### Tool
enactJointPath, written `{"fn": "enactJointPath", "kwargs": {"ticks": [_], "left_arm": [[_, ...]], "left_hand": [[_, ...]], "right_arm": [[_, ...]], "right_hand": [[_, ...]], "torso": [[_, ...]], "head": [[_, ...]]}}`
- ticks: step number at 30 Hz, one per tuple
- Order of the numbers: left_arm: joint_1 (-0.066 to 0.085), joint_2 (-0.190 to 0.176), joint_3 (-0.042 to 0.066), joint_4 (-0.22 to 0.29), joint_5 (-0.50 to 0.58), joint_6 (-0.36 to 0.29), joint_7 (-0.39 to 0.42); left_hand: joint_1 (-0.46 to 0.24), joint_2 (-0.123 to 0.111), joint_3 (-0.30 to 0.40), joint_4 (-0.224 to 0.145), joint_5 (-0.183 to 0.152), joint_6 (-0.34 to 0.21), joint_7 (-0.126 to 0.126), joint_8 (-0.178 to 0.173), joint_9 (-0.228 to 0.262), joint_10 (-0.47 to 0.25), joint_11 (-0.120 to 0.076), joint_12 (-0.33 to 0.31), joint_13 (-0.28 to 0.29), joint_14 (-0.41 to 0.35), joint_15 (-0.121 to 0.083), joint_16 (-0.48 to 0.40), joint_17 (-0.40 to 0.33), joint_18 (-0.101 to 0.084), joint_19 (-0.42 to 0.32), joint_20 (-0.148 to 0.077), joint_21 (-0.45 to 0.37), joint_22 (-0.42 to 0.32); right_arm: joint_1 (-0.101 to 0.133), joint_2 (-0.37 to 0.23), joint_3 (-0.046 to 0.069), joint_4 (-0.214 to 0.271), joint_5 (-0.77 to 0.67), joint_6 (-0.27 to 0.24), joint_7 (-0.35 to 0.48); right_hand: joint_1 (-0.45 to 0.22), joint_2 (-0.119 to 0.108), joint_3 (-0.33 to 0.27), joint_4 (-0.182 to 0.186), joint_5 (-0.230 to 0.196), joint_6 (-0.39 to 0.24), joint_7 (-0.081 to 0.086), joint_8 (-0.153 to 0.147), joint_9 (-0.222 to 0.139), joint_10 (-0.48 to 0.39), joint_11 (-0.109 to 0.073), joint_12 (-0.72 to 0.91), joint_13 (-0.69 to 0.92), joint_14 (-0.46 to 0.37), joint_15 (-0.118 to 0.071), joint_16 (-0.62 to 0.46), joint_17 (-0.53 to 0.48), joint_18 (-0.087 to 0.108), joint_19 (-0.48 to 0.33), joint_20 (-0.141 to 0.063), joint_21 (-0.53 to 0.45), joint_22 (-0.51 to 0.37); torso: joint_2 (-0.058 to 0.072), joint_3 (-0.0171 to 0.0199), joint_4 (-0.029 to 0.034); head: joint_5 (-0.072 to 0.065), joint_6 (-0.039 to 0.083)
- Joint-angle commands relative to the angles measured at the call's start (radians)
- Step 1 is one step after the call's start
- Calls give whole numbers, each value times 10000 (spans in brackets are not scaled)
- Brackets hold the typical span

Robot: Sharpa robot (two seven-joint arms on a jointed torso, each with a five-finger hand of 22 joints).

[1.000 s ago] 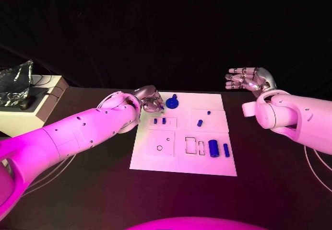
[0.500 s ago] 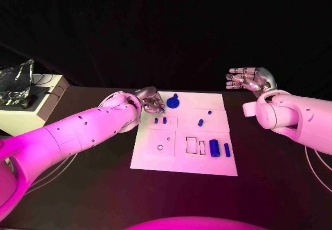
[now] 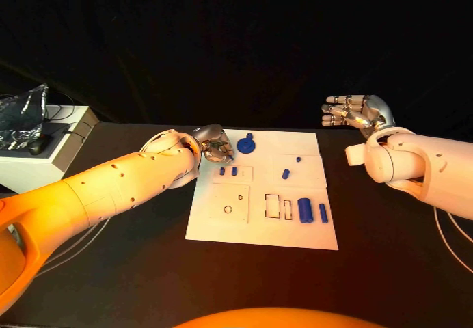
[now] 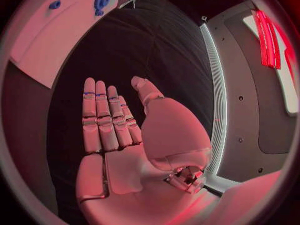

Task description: Assemble the parts on the task board

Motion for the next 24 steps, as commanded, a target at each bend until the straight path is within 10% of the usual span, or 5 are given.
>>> {"fn": "enactJointPath", "kwargs": {"ticks": [1, 24], "left_arm": [[2, 41, 7, -7, -32, 279, -76], [-38, 359, -6, -352, 31, 402, -200]], "left_hand": [[81, 50, -42, -7, 34, 16, 27, 29, 13, 15, 49, 32, 5, 20, 20, -65, 14, 80, -37, -18, 22, 162], [137, 72, -226, 19, -31, -122, 56, 22, 2, -114, 87, 25, 2, 55, 47, -30, 76, 86, 37, -3, -11, 169]], "right_arm": [[5, 3, 6, 19, -79, 108, 137], [5, 20, 6, 35, -78, 122, 138]], "right_hand": [[-67, -10, 27, 19, 42, 9, -17, -48, -8, -19, -43, -59, -1, -53, -4, -31, -14, -23, -38, -13, 41, -14], [-47, 8, 6, 27, 42, 21, -18, -46, -7, -19, -46, -60, -1, -51, -7, -31, -15, -16, -35, -11, 39, -14]], "torso": [[3, -1, -3], [8, 0, -2]], "head": [[-2, 19], [-14, 49]]}}
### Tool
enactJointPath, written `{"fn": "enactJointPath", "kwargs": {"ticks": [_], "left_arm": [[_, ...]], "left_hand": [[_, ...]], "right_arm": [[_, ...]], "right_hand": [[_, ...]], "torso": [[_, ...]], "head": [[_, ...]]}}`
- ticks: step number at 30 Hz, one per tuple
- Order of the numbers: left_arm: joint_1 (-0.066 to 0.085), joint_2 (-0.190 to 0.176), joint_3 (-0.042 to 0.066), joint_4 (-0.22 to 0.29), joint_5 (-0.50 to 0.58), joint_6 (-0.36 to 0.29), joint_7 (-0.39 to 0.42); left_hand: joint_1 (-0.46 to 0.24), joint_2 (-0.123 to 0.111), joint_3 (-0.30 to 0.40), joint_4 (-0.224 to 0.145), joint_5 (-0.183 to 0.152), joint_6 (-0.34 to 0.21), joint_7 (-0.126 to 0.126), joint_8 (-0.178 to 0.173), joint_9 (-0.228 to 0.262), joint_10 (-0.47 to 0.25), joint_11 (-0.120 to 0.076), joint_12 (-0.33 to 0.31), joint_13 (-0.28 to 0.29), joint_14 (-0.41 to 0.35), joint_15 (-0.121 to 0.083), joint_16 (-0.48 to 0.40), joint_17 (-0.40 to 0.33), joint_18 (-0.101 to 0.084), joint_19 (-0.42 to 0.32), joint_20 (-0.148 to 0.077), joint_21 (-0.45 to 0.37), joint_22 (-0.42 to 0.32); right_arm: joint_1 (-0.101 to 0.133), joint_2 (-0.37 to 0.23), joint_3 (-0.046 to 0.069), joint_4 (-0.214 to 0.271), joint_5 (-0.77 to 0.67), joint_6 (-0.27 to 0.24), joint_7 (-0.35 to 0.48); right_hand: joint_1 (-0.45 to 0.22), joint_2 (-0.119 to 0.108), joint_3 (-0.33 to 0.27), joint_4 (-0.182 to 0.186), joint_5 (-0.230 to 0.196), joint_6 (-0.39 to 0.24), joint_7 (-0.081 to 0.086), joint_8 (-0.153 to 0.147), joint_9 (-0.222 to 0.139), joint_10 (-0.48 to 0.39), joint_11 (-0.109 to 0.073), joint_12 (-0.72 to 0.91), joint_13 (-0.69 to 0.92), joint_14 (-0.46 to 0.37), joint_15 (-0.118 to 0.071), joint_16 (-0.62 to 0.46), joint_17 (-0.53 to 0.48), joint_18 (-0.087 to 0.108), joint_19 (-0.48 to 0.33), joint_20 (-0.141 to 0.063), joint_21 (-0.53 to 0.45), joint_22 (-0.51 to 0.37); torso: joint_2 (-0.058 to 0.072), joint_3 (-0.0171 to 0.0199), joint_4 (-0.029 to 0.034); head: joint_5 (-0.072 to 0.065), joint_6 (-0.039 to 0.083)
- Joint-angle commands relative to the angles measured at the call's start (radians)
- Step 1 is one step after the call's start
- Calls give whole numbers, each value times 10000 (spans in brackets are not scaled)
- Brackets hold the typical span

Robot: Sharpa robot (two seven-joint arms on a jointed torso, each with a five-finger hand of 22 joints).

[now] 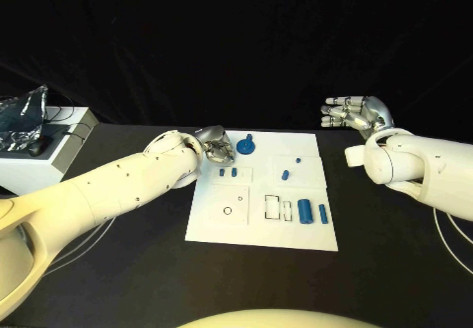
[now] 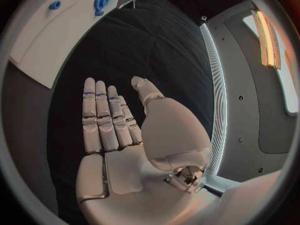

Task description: Assemble the parts on the task board

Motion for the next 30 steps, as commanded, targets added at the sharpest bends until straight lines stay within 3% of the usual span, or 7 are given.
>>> {"fn": "enactJointPath", "kwargs": {"ticks": [1, 17, 22, 26, 30], "left_arm": [[-46, 76, -20, -26, 36, 342, -103], [-60, 35, -24, 70, -135, 1115, -439], [-68, 22, -24, 132, -116, 1014, -331], [-70, 4, -24, 130, -58, 844, -234], [-70, -13, -23, 120, 0, 740, -190]], "left_hand": [[61, 30, -50, -19, -15, -103, 25, 47, -4, -83, 41, 24, 0, 8, 17, -32, 15, 89, 32, -1, -9, 170], [100, 26, -133, -74, -31, -98, 0, 48, 1, -80, 20, 86, 9, -67, 12, 38, 59, 102, -11, 19, 35, 181], [119, 13, -248, -143, -46, -193, -23, 45, -15, -5, -11, 115, 21, -73, -6, 78, 86, 80, -22, 6, 51, 172], [130, -10, -235, -181, -34, -725, -41, 29, -51, 19, -43, 136, 23, -14, -26, 126, 115, 75, 32, -13, 86, 174], [117, -32, -197, -187, -38, -761, -7, 36, -34, -15, -19, 145, 28, -25, -15, 153, 146, 71, 44, -23, 118, 179]], "right_arm": [[3, 12, 6, 24, -73, 124, 138], [3, 7, 6, 39, -38, 143, 133], [3, 19, 6, 38, -36, 140, 134], [3, 23, 6, 36, -35, 128, 134], [3, 22, 6, 30, -35, 120, 136]], "right_hand": [[-47, 8, 7, 27, 42, 21, -18, -46, -6, -19, -46, -60, -1, -51, -7, -31, -15, -16, -35, -11, 39, -14], [-47, 8, 7, 27, 42, 21, -18, -46, -6, -19, -46, -60, -1, -51, -7, -31, -15, -16, -35, -11, 39, -14], [-47, 8, 7, 27, 42, 21, -18, -46, -6, -19, -46, -60, -1, -51, -7, -31, -15, -16, -35, -11, 39, -14], [-51, -5, -3, 33, 39, -59, -7, -52, -11, -52, -31, -62, -2, -82, 6, -35, -16, -21, -51, -2, 30, -17], [-51, -5, -3, 33, 39, -59, -7, -52, -11, -52, -31, -62, -2, -82, 6, -35, -16, -21, -51, -2, 30, -17]], "torso": [[-2, 1, 4], [-2, -6, 10], [-8, -9, 18], [-1, -7, 20], [-5, -5, 11]], "head": [[-4, 2], [-21, -20], [-25, -29], [-30, -30], [-29, -51]]}}
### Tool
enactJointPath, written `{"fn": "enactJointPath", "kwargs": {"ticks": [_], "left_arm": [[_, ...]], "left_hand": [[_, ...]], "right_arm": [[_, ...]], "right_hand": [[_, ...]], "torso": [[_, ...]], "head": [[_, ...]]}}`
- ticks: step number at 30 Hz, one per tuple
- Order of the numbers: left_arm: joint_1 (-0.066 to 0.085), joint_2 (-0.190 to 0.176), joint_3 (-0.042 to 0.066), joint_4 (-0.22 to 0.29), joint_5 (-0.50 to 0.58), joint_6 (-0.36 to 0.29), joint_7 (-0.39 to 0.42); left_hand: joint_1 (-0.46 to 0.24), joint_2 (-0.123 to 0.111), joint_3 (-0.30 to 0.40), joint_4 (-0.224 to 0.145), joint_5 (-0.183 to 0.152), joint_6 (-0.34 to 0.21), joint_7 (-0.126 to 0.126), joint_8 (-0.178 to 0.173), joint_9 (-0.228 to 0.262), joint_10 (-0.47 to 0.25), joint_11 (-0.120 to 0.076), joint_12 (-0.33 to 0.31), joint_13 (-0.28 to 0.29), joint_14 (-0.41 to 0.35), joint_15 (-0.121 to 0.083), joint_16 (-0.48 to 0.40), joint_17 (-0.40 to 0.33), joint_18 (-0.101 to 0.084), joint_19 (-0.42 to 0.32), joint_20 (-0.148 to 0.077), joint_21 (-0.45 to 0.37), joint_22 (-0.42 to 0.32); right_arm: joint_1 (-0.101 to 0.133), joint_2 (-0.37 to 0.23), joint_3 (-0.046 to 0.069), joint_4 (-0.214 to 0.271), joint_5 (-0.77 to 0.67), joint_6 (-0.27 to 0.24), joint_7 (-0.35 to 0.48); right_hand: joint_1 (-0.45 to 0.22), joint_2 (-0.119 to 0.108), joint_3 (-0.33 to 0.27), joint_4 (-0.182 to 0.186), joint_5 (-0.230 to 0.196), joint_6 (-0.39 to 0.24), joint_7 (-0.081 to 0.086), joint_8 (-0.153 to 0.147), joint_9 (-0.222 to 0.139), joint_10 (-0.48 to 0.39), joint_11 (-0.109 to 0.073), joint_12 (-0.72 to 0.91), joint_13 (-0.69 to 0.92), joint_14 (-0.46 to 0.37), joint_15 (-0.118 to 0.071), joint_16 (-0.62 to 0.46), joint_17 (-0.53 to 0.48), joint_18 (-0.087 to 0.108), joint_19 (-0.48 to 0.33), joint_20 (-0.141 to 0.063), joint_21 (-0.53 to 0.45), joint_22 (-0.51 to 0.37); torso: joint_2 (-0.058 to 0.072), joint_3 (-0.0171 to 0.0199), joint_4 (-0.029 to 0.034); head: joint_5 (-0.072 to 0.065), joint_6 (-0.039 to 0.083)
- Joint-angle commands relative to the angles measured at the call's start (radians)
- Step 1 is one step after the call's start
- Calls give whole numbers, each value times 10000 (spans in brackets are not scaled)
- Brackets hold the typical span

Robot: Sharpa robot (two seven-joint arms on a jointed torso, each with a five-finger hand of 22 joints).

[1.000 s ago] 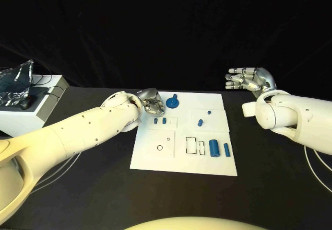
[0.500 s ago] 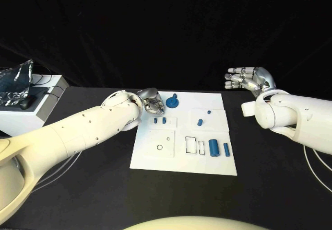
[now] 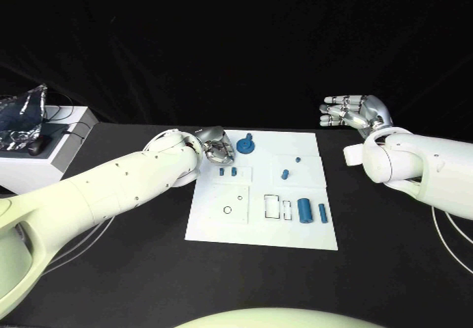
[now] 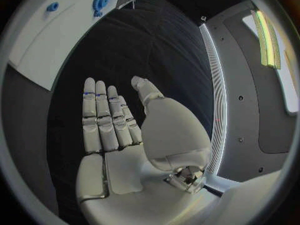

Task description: Assemble the parts on the task board

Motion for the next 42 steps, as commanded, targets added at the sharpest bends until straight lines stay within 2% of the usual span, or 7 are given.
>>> {"fn": "enactJointPath", "kwargs": {"ticks": [1, 14, 24, 35, 37, 42], "left_arm": [[-86, 10, -53, 23, 45, 320, 61], [-86, -6, -51, 24, 56, 315, 32], [-87, -36, -51, 77, 58, 153, 7], [-87, -129, -48, 60, 60, 120, -136], [-87, -159, -47, 60, 63, 131, -163], [-87, -285, -40, 96, 68, 99, -200]], "left_hand": [[43, -34, 9, -38, -39, -82, 16, -40, -12, 28, 9, 28, 9, -25, -17, 64, 20, 140, 43, -23, 51, 179], [-29, -143, 74, 8, -38, -586, 10, -43, -21, -128, 40, 52, 8, -83, 13, 74, 59, 172, 28, 40, 57, 159], [-24, -267, -90, 124, -42, -1616, -151, -46, -40, -71, -37, 169, 34, -38, -31, 135, 113, 167, 121, 58, -51, 107], [72, -251, -175, 147, -37, -2184, -154, -73, -65, -83, -36, 213, 35, -35, -32, 131, 144, 152, 168, 32, -91, 124], [71, -299, -250, 153, -50, -3163, -249, -112, -110, -112, -37, 210, 31, -38, -22, 131, 157, 146, 175, 38, -112, 121], [169, -236, -452, 176, -47, -3240, -235, -109, -108, -96, -52, 280, 39, -15, -43, 136, 219, 137, 228, 18, -176, 127]], "right_arm": [[2, 7, 6, 8, -46, 112, 136], [2, 7, 6, 9, -46, 101, 140], [2, 11, 6, 14, -46, 101, 142], [2, -2, 6, 18, -46, 84, 142], [2, -6, 6, 19, -46, 80, 143], [2, -20, 6, 22, -46, 82, 142]], "right_hand": [[-52, -5, -3, 33, 39, -59, -7, -52, -11, -52, -30, -62, -2, -82, 6, -35, -16, -21, -51, -2, 30, -17], [-46, -5, -14, 27, 36, -77, -6, -51, -10, -67, -27, -59, -1, -97, 11, -32, -15, -17, -58, 7, 26, -16], [-46, -5, -14, 27, 36, -77, -6, -51, -10, -67, -27, -59, -1, -97, 11, -32, -15, -17, -58, 7, 26, -16], [-46, -5, -14, 27, 36, -77, -6, -51, -10, -67, -27, -59, -1, -97, 11, -32, -15, -17, -58, 7, 26, -16], [-36, 6, -32, 10, 33, -101, -9, -51, -11, -86, -24, -59, -1, -117, 18, -33, -16, -13, -72, 16, 20, -16], [-36, 6, -32, 10, 33, -101, -9, -51, -11, -86, -24, -59, -1, -117, 18, -33, -16, -13, -72, 16, 20, -16]], "torso": [[1, 2, -4], [-7, -1, 3], [3, 2, 2], [-5, 3, -4], [-9, 2, 0], [-7, 1, -1]], "head": [[0, -19], [19, -42], [30, -31], [32, -17], [29, -13], [31, -5]]}}
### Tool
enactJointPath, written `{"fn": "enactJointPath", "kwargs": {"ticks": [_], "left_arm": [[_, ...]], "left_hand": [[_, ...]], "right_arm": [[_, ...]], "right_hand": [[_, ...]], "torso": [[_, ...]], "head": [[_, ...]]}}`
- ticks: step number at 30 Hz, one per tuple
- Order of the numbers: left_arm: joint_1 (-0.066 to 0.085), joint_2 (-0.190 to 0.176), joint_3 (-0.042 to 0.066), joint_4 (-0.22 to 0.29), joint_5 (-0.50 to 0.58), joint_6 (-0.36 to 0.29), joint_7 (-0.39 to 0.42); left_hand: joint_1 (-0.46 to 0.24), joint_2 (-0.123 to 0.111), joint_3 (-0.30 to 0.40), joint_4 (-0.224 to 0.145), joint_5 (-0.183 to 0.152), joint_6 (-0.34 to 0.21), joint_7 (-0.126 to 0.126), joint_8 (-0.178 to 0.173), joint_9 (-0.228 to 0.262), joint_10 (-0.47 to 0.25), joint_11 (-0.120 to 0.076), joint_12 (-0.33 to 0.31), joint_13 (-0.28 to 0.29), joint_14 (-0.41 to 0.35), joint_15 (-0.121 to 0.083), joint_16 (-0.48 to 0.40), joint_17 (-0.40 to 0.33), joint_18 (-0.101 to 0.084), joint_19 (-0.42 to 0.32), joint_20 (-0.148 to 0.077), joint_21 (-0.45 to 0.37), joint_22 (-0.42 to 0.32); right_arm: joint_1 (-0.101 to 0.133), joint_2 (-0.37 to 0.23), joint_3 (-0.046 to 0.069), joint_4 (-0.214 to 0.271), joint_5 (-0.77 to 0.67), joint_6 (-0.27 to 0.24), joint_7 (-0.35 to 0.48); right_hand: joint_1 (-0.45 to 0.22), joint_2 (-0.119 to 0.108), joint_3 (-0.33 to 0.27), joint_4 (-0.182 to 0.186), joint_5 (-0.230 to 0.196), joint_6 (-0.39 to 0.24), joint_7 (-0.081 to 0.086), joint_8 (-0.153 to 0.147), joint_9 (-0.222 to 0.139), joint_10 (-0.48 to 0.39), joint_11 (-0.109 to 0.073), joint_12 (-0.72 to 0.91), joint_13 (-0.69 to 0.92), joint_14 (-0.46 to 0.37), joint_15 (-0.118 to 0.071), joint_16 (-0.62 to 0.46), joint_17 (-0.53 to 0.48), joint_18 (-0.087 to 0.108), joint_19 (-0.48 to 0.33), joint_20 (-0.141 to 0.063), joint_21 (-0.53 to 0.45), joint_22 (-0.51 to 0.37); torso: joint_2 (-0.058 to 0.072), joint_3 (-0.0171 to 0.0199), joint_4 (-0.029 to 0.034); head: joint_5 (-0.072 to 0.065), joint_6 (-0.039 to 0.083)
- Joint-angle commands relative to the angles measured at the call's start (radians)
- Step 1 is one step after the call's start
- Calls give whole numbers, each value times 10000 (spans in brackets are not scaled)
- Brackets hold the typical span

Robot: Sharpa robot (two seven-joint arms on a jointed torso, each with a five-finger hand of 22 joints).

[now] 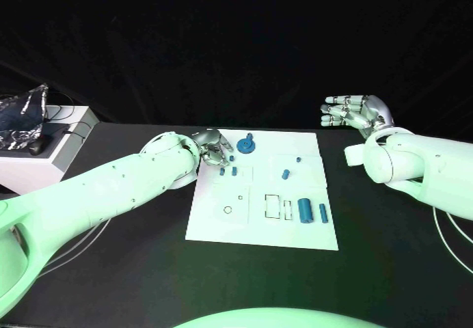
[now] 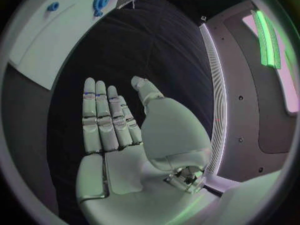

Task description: Assemble the parts on the task board

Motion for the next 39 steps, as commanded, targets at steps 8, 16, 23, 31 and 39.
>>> {"fn": "enactJointPath", "kwargs": {"ticks": [8, 16, 23, 31, 39], "left_arm": [[-2, -272, 178, -77, 606, -605, 272], [-6, -625, 460, -287, 2726, -1466, 1115], [-29, -1364, 648, 227, 6429, -1371, 2379], [-409, -2579, 853, 1703, 9584, -815, 3527], [-1129, -3541, 1315, 3246, 10627, -498, 4037]], "left_hand": [[257, 68, -3, -47, -40, 1660, 137, 104, 85, 67, -84, 185, 52, 45, -110, 34, 49, 138, 118, -35, -87, 159], [163, 118, 92, -43, -27, 2218, 355, 195, 118, -128, 27, 221, 42, -85, -39, -173, -1, 102, -15, -63, -109, 155], [-359, 186, -287, 521, -17, 2453, 345, 231, 102, -701, 211, 229, -8, -665, 188, -1840, -805, -110, -611, 198, -1409, -694], [-300, 276, -1223, 934, -21, 2715, 388, 300, 126, -512, 155, 583, 11, -367, 169, -2857, -1157, -239, -112, 219, -2591, -1835], [-74, 376, -1539, 999, 1, 2619, 492, 162, 106, -435, 151, 453, -27, 138, 93, -2923, -962, -145, 516, 84, -2549, -1897]], "right_arm": [[3, -57, 6, -7, -634, -99, -194], [2, -155, 6, 75, -2773, 104, -1148], [-15, -248, 6, 252, -5545, 682, -2073], [-163, -225, 3, 560, -10089, 1135, -3848], [-331, 30, -2, 871, -12960, 1254, -5643]], "right_hand": [[20, 16, 6, -54, 13, 50, -6, -47, -6, -48, -1, -59, -2, -9, -43, -32, -15, 3, -29, -6, 54, -1], [711, -161, 320, -898, -911, 1942, -419, 96, 87, 998, -496, 32, 13, 2435, -934, 361, 162, 106, 1295, -878, 1560, 787], [667, -150, 554, -1411, -899, 2348, -556, 89, 78, 1669, -867, -25, 34, 3947, -1789, 4937, 2682, -31, 2316, -1952, 5149, 3157], [90, -311, 1004, -1537, -1228, 2578, -653, -2, 73, 1917, -977, -78, 20, 3478, -1840, 7825, 4750, -6, 1970, -1945, 9015, 7612], [81, -780, 1964, -1185, -1764, 2475, -645, 37, 84, 1708, -918, -48, 26, 3395, -1770, 8603, 5097, 3, 2327, -1877, 9671, 8919]], "torso": [[-23, -8, 3], [-16, -3, -23], [-68, -15, 0], [-180, -62, -33], [-218, -130, -24]], "head": [[-11, 67], [-94, 165], [-435, 229], [-765, 250], [-998, 271]]}}
